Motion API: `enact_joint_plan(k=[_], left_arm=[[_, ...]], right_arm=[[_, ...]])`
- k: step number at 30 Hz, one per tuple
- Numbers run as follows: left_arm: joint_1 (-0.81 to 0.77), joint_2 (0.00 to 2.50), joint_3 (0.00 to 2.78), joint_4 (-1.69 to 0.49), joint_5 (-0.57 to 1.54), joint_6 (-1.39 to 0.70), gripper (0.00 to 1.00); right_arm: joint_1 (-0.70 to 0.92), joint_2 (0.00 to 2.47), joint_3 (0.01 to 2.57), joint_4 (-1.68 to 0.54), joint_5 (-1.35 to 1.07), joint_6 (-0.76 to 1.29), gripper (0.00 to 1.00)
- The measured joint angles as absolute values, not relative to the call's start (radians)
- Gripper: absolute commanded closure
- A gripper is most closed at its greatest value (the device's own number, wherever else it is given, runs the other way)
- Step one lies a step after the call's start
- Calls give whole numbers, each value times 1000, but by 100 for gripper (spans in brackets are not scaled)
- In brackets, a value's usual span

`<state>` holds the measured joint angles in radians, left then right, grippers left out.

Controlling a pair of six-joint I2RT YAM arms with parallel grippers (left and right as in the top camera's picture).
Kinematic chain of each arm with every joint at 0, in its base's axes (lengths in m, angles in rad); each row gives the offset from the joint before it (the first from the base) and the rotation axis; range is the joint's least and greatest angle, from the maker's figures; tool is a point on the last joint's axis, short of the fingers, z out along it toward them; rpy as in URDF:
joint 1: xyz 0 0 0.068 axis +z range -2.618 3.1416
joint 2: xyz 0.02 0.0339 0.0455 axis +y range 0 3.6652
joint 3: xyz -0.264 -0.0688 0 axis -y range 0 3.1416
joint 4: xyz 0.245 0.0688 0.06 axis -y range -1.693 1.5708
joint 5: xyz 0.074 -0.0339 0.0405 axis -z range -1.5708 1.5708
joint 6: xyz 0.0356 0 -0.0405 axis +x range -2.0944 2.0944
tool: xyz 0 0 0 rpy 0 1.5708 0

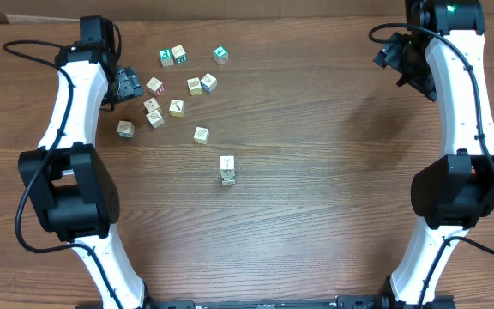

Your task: Form a tower

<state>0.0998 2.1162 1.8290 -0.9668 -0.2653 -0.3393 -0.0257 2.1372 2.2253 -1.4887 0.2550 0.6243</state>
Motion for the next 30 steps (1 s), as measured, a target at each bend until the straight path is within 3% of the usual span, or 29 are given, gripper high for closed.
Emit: enact_joint_plan(k=[13,21,25,30], left_arm=[[100,1694,1826,-966,-265,-340,0],[100,1634,1816,-1076,-266,-332,0],[100,1605,1712,-971,-261,-332,1],[100,1526,1441,-632,-178,-332,0]], right_arm=[[-26,2137,2225,-1488,255,624,0],[-26,2137,2225,-1489,255,624,0],[-26,2137,2225,-1488,255,624,0],[-26,2137,2225,-1488,255,624,0]])
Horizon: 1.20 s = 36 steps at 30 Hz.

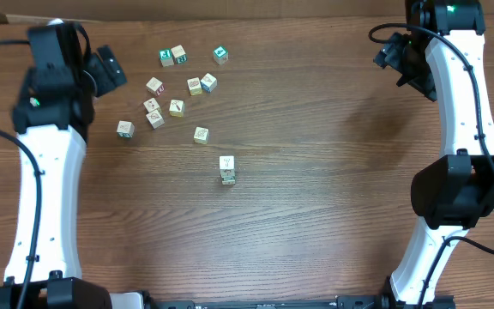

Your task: Form a tower

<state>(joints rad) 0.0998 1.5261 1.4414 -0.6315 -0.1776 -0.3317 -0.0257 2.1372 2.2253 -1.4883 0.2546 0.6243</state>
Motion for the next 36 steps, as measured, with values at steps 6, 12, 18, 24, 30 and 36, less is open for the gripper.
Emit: enact_joint_plan(k=[6,12,18,24,30,36], left_arm=[[100,1399,1073,-147,-59,-351,0],[100,1238,745,142,-25,-393,0],[100,1105,475,323,-18,-411,1],[100,985,279,358,-18,-416,0],[100,863,155,363,-18,-416,1],[100,746,41,363,-18,-416,1]], right_arm=[[-26,2137,2225,-1489,254,624,0],[-26,2137,2225,-1488,255,624,0],[-25,2137,2225,-1488,255,624,0],[-26,2137,2225,-1488,255,624,0],[-26,2137,2225,-1489,255,624,0],[-26,2137,2225,-1489,255,624,0]])
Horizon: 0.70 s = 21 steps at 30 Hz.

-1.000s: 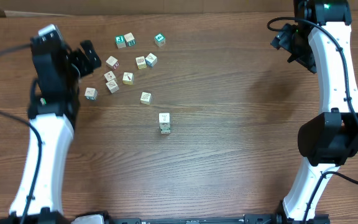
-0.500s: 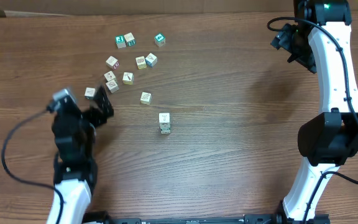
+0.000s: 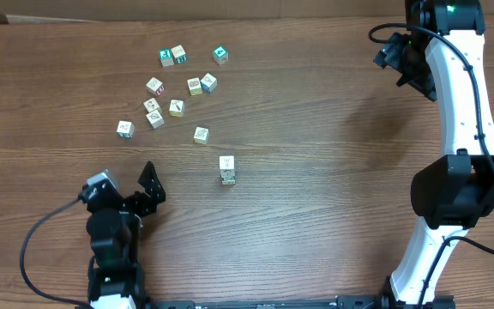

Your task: Form a tower

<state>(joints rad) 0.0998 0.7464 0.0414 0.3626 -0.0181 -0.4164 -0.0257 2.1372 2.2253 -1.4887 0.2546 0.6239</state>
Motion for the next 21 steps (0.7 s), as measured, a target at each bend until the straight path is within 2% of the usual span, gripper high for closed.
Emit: enact_joint_plan(k=[7,21], left_arm=[[100,638,12,288,-19,-416,0],[100,241,9,-74,-53,-407,0]], right_arm=[[-26,2137,2225,-1489,255,624,0],[-26,2137,2225,-1488,255,624,0]])
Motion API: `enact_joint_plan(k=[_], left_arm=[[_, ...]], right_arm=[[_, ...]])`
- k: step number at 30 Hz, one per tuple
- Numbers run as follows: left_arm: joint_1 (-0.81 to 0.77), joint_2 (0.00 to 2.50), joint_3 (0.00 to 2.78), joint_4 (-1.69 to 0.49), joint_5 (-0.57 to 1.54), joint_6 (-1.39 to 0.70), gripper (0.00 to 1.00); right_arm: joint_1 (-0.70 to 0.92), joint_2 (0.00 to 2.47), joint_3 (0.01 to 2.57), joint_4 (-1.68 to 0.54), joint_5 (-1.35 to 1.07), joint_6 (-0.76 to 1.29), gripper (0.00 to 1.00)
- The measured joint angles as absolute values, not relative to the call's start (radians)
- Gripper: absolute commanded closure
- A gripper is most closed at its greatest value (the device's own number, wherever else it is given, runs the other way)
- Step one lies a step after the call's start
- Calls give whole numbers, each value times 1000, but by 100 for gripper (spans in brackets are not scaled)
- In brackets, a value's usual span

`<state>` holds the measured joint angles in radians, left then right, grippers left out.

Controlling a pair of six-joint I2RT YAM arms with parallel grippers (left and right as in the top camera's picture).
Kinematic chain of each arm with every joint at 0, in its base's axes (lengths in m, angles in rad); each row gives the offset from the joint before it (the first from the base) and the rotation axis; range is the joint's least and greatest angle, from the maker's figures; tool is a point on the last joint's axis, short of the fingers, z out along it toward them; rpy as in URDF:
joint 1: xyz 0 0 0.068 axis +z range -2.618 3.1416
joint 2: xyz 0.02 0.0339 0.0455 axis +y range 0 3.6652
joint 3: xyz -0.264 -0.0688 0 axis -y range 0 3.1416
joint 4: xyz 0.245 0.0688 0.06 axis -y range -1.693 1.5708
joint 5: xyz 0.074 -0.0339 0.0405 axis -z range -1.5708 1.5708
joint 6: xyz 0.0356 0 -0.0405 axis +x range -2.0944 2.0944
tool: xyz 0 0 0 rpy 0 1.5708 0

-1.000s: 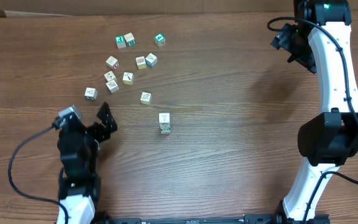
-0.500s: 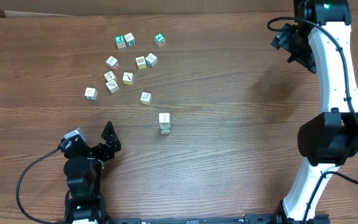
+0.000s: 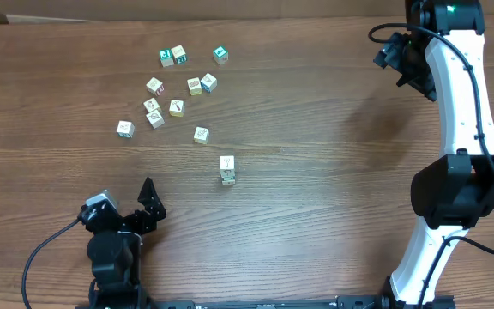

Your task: Form a tower

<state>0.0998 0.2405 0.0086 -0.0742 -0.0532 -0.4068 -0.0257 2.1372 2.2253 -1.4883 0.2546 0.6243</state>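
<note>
A short tower [image 3: 227, 169] of small picture blocks stands near the table's middle; a cream top block sits on another whose edge shows below it. Several loose blocks [image 3: 176, 107] lie scattered at the back left, the nearest one [image 3: 201, 134] just up-left of the tower. My left gripper [image 3: 127, 204] is folded back at the front left edge, far from all blocks, its fingers [image 3: 149, 194] spread with nothing between them. My right gripper [image 3: 391, 53] hangs at the back right corner, dark and seen from above, nothing visibly in it.
The right arm [image 3: 466, 94] runs along the right edge from front to back. A cable [image 3: 41, 253] loops by the left arm's base at the front left. The wooden tabletop [image 3: 333, 197] carries only the blocks.
My left gripper has sunk a little toward the front edge, folding closer over its base. The tower, loose blocks and right arm are unchanged.
My left gripper was first at the back left beside the loose blocks. Then it was further left and clear of them. Then the arm was folded at the front left edge, where it now rests. The tower and right arm stayed as they were.
</note>
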Motion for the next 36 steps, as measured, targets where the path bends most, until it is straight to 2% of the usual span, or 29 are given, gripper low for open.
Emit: enact_joint_plan(k=[10,28,36], left_arm=[[100,20,9,-75,-56,-294,0],[100,17,9,-75,-56,-50,0],[100,17,9,-75,-56,-19,0]], right_arm=[[-26,2137,2225,-1489,255,624,0],[-26,2137,2225,-1489,255,624,0],[-26,2137,2225,-1488,255,624,0]])
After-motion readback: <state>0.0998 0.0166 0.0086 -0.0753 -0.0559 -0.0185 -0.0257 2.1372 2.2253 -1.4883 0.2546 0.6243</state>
